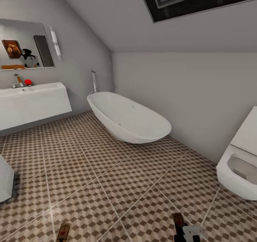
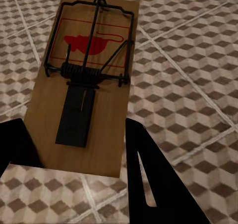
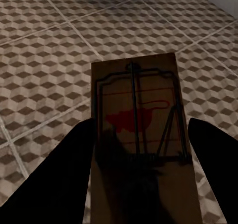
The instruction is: Take the four mousetraps from the cabinet in the bathroom and place them on the bathroom floor. Make sure all four end up on the same floor surface, and ensure that at least two of them are either under or directly next to the same bathroom sink.
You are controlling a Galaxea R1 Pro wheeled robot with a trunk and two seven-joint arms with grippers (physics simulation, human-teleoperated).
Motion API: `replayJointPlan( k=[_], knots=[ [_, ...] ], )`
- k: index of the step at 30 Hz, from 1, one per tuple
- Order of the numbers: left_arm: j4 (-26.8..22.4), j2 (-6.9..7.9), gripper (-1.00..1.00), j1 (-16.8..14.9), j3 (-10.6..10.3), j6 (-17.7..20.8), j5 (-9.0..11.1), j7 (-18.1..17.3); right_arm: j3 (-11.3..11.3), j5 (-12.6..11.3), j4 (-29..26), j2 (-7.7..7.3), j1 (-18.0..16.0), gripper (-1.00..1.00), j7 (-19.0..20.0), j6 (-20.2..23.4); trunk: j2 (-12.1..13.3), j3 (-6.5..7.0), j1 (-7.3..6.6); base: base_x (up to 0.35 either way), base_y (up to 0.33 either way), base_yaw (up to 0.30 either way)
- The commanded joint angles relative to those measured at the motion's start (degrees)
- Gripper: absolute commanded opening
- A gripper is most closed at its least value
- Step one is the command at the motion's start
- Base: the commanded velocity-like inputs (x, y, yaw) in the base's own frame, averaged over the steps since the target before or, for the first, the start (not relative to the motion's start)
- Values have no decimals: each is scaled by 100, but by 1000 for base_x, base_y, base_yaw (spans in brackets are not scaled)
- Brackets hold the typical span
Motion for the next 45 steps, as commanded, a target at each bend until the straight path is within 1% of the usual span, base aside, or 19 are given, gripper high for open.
replayJointPlan(
  k=[1, 10, 45],
  knots=[
    [15, -4, -100, -7, -47, -10, -21, 71, 3, 37, 0, -3, -1, -100, -15, -11, -2, -5, 2, 236, 0, 284],
    [15, -4, -100, -7, -45, -10, -21, 71, 3, 37, 0, -3, -1, -100, -15, -11, -2, -5, 2, 127, 0, 284],
    [15, -4, -100, -7, -47, -10, -21, 71, 3, 37, 7, -3, -1, -100, -15, -11, -2, -5, 2, 2, 0, 284]
  ],
)
